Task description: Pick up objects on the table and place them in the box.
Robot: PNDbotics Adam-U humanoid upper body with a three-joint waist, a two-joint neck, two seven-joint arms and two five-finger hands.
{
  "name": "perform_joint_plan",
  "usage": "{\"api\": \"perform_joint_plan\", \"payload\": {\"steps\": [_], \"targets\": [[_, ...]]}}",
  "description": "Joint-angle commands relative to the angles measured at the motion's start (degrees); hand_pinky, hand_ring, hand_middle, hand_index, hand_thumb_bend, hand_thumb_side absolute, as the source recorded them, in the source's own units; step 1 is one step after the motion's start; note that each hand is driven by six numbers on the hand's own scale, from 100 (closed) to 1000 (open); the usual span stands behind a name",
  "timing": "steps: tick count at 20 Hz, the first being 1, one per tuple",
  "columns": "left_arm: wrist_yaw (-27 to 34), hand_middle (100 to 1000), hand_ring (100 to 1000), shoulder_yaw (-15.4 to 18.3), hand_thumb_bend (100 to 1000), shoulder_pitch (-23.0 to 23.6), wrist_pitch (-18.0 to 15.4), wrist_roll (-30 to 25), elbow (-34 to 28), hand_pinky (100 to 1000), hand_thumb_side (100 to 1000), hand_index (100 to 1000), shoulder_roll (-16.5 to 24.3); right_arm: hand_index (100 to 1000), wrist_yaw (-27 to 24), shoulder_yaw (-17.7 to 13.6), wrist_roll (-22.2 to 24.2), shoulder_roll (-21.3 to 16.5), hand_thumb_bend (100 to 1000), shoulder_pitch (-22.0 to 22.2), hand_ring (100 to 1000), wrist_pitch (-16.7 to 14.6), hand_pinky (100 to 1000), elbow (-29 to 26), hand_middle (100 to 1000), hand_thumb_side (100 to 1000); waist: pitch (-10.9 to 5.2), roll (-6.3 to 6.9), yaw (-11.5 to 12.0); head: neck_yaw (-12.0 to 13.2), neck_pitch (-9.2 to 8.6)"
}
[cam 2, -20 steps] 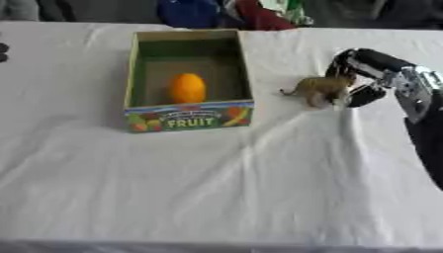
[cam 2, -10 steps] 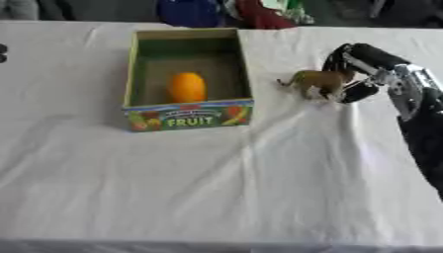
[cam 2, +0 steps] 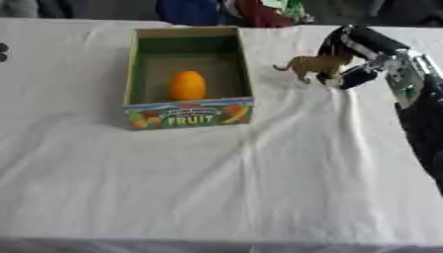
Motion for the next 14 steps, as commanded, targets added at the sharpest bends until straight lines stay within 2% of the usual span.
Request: {"api": "perform_joint_plan", "payload": {"steps": [1,7,14], "targets": [[0.17,633,653,-0.06,497,-0.16,-0.09,-0.4,-0.63,668,909,755,0.78,510,-4.98,0.35,2.3,-1.12,192,-2.92,484,-0.57,492,-3.69,469,100,-1.29,-0.04,-0.04,-0.13,0.34],[0.33,631,653,-0.44,498,0.11,-0.13,-0.89,-0.71,667,909,753,0.68,512,-11.06,1.37,7.02,0.33,215,-6.73,486,-0.07,498,-7.13,471,100,-1.74,-0.38,0.36,-0.64,0.35],[0.72,639,653,-1.03,500,0.34,-0.23,-1.6,-1.36,667,905,751,0.17,513,-13.05,1.17,9.94,3.36,211,-10.37,486,1.22,503,-7.09,471,100,-2.03,-0.64,1.5,-1.84,0.35]]}}
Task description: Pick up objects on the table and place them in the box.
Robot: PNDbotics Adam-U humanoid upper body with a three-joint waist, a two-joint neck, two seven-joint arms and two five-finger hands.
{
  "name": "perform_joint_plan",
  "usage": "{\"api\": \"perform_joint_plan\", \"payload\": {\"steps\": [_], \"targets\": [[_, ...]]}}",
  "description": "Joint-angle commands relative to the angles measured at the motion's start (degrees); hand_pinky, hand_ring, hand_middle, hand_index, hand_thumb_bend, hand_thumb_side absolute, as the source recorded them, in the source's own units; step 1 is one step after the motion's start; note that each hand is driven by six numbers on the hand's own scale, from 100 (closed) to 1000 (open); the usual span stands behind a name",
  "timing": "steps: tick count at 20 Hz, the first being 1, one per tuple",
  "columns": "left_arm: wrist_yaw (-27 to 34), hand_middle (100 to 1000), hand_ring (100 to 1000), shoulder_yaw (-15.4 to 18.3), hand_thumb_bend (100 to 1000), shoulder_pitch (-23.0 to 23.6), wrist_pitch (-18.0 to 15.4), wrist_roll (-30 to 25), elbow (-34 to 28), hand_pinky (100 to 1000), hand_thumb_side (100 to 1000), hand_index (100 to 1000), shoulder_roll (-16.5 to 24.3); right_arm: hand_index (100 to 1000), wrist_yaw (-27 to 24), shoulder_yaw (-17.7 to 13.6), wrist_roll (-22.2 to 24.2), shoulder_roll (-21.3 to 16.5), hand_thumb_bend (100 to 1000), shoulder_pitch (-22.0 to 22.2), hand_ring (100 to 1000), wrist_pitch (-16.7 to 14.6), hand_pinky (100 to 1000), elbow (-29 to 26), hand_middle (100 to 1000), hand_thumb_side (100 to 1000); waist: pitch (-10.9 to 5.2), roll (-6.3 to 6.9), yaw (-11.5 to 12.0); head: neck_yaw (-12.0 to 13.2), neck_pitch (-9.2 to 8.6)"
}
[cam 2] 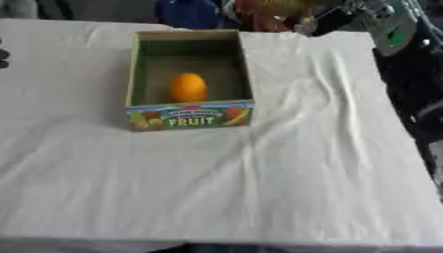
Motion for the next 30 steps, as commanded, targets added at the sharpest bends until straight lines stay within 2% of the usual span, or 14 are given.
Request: {"api": "perform_joint_plan", "payload": {"steps": [1,12,24,25,26,30], "targets": [[0.25,639,654,-0.06,500,-0.53,-0.12,-0.35,-1.46,667,904,751,0.3,513,-1.05,-0.61,0.83,0.42,202,-2.67,486,0.5,503,-0.9,471,100,-1.18,0.07,0.28,-0.69,0.33],[0.9,641,655,-0.94,500,-1.59,-0.13,-1.47,-2.95,666,902,752,-0.77,525,1.06,-0.88,2.92,7.81,112,-4.74,498,1.36,521,2.08,482,100,-0.49,0.62,2.61,-3.21,0.33],[1.07,641,656,-1.27,501,-2.1,-0.02,-2.05,-3.58,665,902,752,-1.65,576,6.07,-0.05,3.68,13.3,100,-3.11,531,1.04,555,3.59,516,100,-0.05,0.67,3.94,-4.48,-0.03],[1.07,641,656,-1.25,501,-2.1,-0.03,-2.05,-3.64,665,902,752,-1.7,595,6.58,0.04,3.76,13.59,176,-2.84,542,0.98,563,3.72,525,100,-0.04,0.66,4.01,-4.53,-0.09],[1.06,641,656,-1.23,501,-2.1,-0.01,-2.03,-3.68,665,902,752,-1.73,610,7.11,0.11,3.86,13.86,100,-2.58,547,0.94,566,3.88,531,100,-0.03,0.65,4.07,-4.58,-0.17],[1.06,641,656,-1.26,501,-2.17,0.01,-2.05,-3.82,665,902,752,-1.82,641,8.98,0.41,4.51,14.69,117,-1.66,563,0.77,579,4.6,548,100,0.0,0.61,4.16,-4.74,-0.29]]}}
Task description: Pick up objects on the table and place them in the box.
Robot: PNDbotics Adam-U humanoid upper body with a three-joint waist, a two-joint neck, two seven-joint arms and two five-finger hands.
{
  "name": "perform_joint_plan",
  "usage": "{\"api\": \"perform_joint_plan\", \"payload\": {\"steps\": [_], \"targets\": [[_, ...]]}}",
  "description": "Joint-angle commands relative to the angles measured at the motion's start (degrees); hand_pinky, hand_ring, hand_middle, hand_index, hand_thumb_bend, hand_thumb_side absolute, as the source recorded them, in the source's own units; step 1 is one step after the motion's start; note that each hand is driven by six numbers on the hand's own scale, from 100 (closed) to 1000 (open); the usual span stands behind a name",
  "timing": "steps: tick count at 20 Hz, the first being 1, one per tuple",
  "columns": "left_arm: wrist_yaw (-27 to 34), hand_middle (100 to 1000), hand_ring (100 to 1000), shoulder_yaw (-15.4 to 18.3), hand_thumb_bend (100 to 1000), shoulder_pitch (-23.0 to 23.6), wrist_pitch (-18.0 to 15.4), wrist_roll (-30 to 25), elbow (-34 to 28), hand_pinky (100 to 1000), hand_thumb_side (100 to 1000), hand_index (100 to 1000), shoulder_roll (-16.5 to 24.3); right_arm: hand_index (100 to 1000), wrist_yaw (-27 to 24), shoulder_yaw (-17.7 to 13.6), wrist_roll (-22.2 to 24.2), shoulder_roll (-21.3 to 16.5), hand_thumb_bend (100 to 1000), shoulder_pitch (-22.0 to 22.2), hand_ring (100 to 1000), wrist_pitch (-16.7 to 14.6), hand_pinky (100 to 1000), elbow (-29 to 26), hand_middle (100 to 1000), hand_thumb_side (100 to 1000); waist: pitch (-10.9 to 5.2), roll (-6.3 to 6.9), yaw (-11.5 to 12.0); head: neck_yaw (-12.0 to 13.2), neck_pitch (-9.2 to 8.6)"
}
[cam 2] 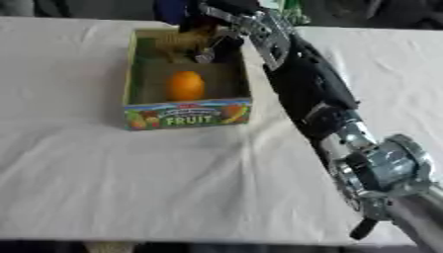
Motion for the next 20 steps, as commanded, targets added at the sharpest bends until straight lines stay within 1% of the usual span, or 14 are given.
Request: {"api": "perform_joint_plan", "payload": {"steps": [1,2,5,6,7,8,9,10,11,14,16,17,20], "targets": [[0.33,640,656,0.16,501,-0.75,-0.05,-0.12,-1.32,665,902,752,0.56,653,1.59,0.15,0.79,-0.09,116,-0.76,568,-0.21,583,0.02,553,100,-0.78,0.22,0.06,-0.32,-0.34],[0.31,640,656,0.19,501,-0.74,-0.02,-0.09,-1.31,665,902,752,0.53,681,2.01,0.22,1.17,0.04,113,-0.55,578,-0.24,590,0.26,565,136,-0.76,0.22,0.02,-0.36,-0.39],[0.27,640,656,0.22,502,-0.76,-0.01,-0.08,-1.28,665,902,752,0.44,717,3.06,0.43,2.52,0.35,115,0.1,602,-0.64,609,0.87,592,236,-0.69,0.22,-0.13,-0.47,-0.54],[0.25,639,656,0.23,500,-0.77,-0.02,-0.07,-1.3,665,903,752,0.43,748,3.3,0.52,3.11,0.37,122,0.27,625,-0.81,622,1.07,619,321,-0.67,0.22,-0.18,-0.47,-0.59],[0.22,639,656,0.26,501,-0.78,-0.01,-0.06,-1.29,665,903,752,0.45,757,3.57,0.64,3.95,0.36,130,0.43,636,-1.01,629,1.34,633,367,-0.64,0.22,-0.25,-0.48,-0.65],[0.2,639,656,0.29,501,-0.77,0.01,-0.03,-1.27,665,903,752,0.45,779,3.73,0.63,4.75,0.32,145,0.53,665,-1.18,646,1.57,667,461,-0.61,0.22,-0.31,-0.47,-0.73],[0.18,639,656,0.31,501,-0.75,0.03,-0.01,-1.24,664,904,752,0.44,796,3.79,0.56,5.57,0.25,166,0.58,694,-1.29,666,1.78,698,533,-0.59,0.22,-0.36,-0.44,-0.81],[0.16,639,656,0.31,501,-0.73,0.03,0.0,-1.22,664,904,752,0.43,814,3.73,0.45,6.29,0.16,195,0.58,723,-1.39,686,1.91,732,592,-0.59,0.21,-0.41,-0.43,-0.83],[0.15,639,656,0.31,501,-0.71,0.04,0.0,-1.2,664,904,752,0.43,829,3.58,0.35,6.91,0.01,213,0.55,750,-1.49,713,1.96,759,626,-0.59,0.18,-0.45,-0.43,-0.86],[0.1,639,656,0.34,500,-0.64,0.08,0.03,-1.09,664,905,752,0.41,863,2.84,0.0,8.14,-0.7,261,0.23,817,-1.57,776,1.74,829,690,-0.59,0.12,-0.57,-0.37,-0.97],[0.06,639,656,0.36,499,-0.55,0.07,0.06,-1.03,664,906,752,0.46,882,2.04,-0.27,8.58,-1.29,279,-0.02,863,-1.49,821,1.5,869,704,-0.59,0.11,-0.67,-0.26,-1.02],[0.04,639,656,0.39,500,-0.51,0.07,0.09,-1.01,664,906,752,0.47,890,1.49,-0.49,8.59,-1.66,287,-0.19,881,-1.39,839,1.27,882,696,-0.6,0.12,-0.74,-0.22,-1.02],[-0.01,639,657,0.44,498,-0.42,0.07,0.17,-0.97,664,907,751,0.51,910,-0.19,-1.02,7.3,-2.86,327,-0.79,939,-1.0,907,-0.06,923,634,-0.59,0.13,-0.98,-0.08,-1.06]]}}
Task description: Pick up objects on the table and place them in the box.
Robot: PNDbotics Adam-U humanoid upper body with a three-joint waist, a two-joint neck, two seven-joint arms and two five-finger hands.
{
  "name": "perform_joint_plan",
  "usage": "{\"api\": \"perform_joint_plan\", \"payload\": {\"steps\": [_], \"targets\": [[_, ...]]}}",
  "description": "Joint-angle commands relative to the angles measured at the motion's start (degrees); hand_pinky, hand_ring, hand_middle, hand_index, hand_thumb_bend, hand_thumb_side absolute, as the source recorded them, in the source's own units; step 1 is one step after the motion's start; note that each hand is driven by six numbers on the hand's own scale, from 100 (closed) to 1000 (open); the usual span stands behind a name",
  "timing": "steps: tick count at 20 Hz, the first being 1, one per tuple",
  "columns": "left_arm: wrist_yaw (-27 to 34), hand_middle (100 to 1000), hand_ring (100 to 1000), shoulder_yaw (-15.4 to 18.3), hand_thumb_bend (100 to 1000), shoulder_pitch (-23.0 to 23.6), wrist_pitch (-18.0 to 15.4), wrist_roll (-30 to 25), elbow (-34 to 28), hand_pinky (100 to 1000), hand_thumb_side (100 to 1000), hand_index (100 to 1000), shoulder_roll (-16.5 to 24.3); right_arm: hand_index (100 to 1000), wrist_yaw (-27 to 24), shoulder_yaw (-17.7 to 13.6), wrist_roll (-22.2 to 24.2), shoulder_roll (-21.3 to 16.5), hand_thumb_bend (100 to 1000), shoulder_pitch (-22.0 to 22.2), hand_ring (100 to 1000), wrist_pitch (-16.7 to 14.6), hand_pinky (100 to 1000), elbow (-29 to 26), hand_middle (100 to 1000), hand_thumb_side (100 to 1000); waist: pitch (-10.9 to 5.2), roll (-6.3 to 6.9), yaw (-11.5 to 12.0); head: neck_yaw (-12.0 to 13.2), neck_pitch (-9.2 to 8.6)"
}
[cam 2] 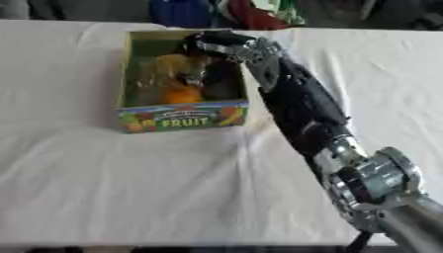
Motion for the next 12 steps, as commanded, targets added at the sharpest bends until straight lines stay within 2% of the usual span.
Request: {"api": "perform_joint_plan", "payload": {"steps": [1,4,6,8,11,12], "targets": [[-0.03,639,657,0.45,498,-0.37,0.03,0.15,-0.69,664,907,751,0.54,915,-2.4,-0.87,1.18,-2.66,345,-2.03,955,-2.5,930,-2.57,936,605,-0.84,0.22,-0.18,0.18,-0.53],[-0.25,639,657,0.63,496,-0.23,0.03,0.32,-0.63,664,907,751,0.62,922,-4.44,-1.01,-2.6,-4.03,381,-2.33,971,-2.0,962,-4.49,946,522,-0.77,0.27,-0.63,0.42,-0.61],[-0.38,639,658,0.78,496,-0.14,0.01,0.49,-0.63,664,908,751,0.67,922,-5.55,-0.64,-4.78,-4.94,379,-2.25,970,-1.65,961,-5.85,945,503,-0.66,0.33,-1.0,0.61,-0.67],[-0.53,639,658,1.03,495,-0.04,0.01,0.77,-0.56,665,907,751,0.74,925,-7.14,0.0,-6.06,-6.18,371,-1.88,965,-1.55,956,-7.58,942,437,-0.53,0.38,-1.57,1.14,-0.78],[-0.78,640,660,1.55,494,0.16,0.0,1.37,-0.38,669,906,751,0.94,912,-11.43,1.07,-7.13,-8.87,349,-0.42,937,-1.25,929,-11.54,907,341,-0.33,0.39,-2.67,2.2,-0.95],[-0.85,641,661,1.73,493,0.21,0.01,1.61,-0.26,670,906,751,1.01,902,-13.62,1.44,-7.51,-9.95,347,0.41,913,-1.08,901,-13.35,874,335,-0.27,0.39,-2.98,2.53,-1.02]]}}
